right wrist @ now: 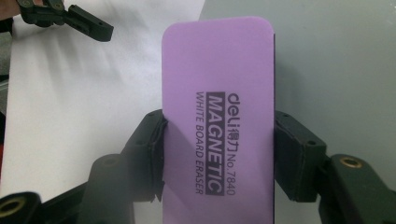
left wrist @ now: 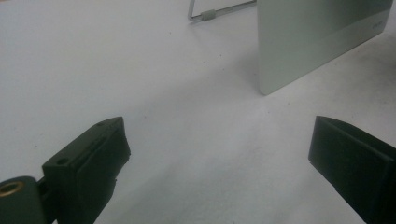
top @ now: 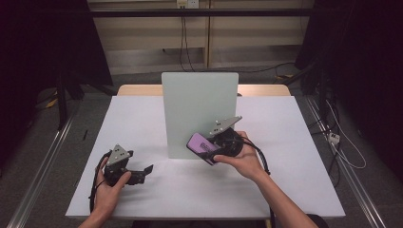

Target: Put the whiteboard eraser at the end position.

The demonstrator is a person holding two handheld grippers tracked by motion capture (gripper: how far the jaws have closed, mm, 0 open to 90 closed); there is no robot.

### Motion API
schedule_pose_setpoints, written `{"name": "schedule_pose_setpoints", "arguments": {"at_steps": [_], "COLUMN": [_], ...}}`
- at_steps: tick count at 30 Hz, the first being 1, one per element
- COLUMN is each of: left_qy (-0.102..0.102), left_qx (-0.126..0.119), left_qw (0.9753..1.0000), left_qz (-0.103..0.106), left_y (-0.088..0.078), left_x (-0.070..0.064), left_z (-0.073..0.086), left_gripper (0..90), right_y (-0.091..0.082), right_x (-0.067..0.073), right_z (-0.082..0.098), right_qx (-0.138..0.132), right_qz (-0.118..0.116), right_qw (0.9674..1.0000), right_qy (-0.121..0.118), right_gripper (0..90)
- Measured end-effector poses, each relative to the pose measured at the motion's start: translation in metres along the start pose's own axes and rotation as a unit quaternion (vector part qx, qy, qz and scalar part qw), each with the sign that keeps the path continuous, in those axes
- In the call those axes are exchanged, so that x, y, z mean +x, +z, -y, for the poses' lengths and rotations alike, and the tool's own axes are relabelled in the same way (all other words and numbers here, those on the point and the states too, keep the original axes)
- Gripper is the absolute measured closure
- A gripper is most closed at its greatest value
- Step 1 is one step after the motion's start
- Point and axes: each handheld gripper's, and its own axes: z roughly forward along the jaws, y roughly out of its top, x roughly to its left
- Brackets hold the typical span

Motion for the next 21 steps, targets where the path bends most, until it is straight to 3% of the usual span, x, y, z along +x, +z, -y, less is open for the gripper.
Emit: {"name": "schedule_pose_setpoints", "arguments": {"at_steps": [6, 9, 21], "left_qy": [0.007, 0.010, 0.007], "left_qx": [-0.003, -0.006, -0.006], "left_qw": [1.0000, 0.9999, 0.9999], "left_qz": [-0.001, -0.003, -0.007], "left_y": [-0.002, -0.003, -0.003], "left_x": [-0.002, -0.004, -0.002], "left_z": [-0.002, -0.002, -0.003], "left_gripper": [4.6, 4.6, 5.0], "right_y": [-0.003, -0.003, -0.010], "right_x": [0.000, 0.004, 0.006], "right_z": [0.008, 0.012, 0.019], "right_qx": [-0.002, 0.014, 0.024], "right_qz": [-0.005, 0.002, -0.023], "right_qw": [0.9999, 0.9999, 0.9994], "right_qy": [0.009, 0.009, 0.013], "right_gripper": [41.6, 41.6, 41.6]}}
